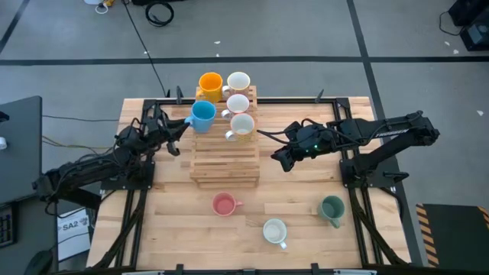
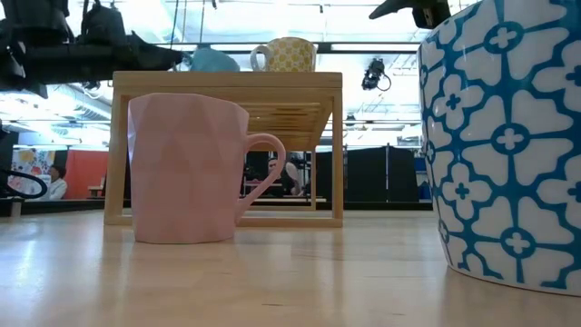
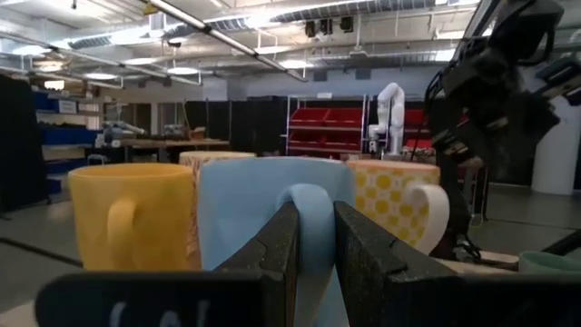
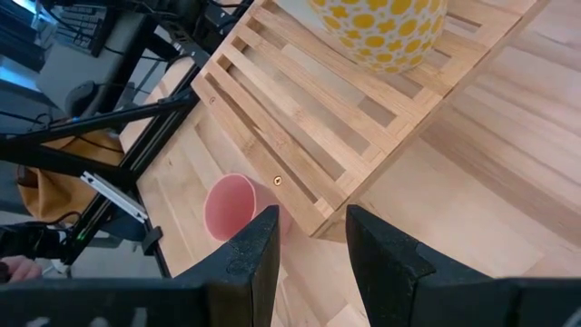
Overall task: Place coffee mugs
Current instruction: Put the blue mug on the shelf
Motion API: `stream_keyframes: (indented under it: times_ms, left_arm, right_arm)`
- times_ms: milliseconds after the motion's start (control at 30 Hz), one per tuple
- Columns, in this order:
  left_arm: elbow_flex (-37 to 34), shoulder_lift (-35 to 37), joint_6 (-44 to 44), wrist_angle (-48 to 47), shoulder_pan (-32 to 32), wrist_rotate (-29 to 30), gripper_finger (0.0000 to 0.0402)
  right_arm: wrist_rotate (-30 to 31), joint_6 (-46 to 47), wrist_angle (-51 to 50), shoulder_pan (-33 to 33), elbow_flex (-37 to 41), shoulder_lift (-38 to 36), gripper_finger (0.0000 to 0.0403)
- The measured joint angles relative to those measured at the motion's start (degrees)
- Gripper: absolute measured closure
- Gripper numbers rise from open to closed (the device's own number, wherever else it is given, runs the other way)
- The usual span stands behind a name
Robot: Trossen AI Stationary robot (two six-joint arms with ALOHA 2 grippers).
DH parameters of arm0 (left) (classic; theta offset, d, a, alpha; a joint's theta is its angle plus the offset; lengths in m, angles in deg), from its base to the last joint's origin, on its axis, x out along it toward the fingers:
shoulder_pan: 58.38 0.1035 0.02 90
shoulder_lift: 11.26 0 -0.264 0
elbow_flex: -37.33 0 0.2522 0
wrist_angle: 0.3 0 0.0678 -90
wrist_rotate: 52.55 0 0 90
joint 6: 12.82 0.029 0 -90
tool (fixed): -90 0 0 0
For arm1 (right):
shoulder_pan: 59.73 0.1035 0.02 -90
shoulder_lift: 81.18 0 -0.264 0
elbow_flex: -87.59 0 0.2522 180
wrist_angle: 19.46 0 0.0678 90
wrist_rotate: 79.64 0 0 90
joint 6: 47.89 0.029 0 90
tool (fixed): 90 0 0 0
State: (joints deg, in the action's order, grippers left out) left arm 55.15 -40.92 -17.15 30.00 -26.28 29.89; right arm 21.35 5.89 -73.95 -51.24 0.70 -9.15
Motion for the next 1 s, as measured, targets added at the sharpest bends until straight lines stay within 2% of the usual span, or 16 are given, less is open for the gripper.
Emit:
stream_keyframes:
  times_ms: [767,1000]
  left_arm:
    - [0.2,-4.0,-0.6,-0.6,0.0,0.4,0.0332]
    - [0.1,-4.1,-0.4,-2.5,0.0,3.7,0.0324]
  right_arm:
    - [0.0,0.0,0.2,0.0,0.0,0.0,0.0269]
    - [0.0,0.0,0.2,0.0,0.0,0.0,0.0269]
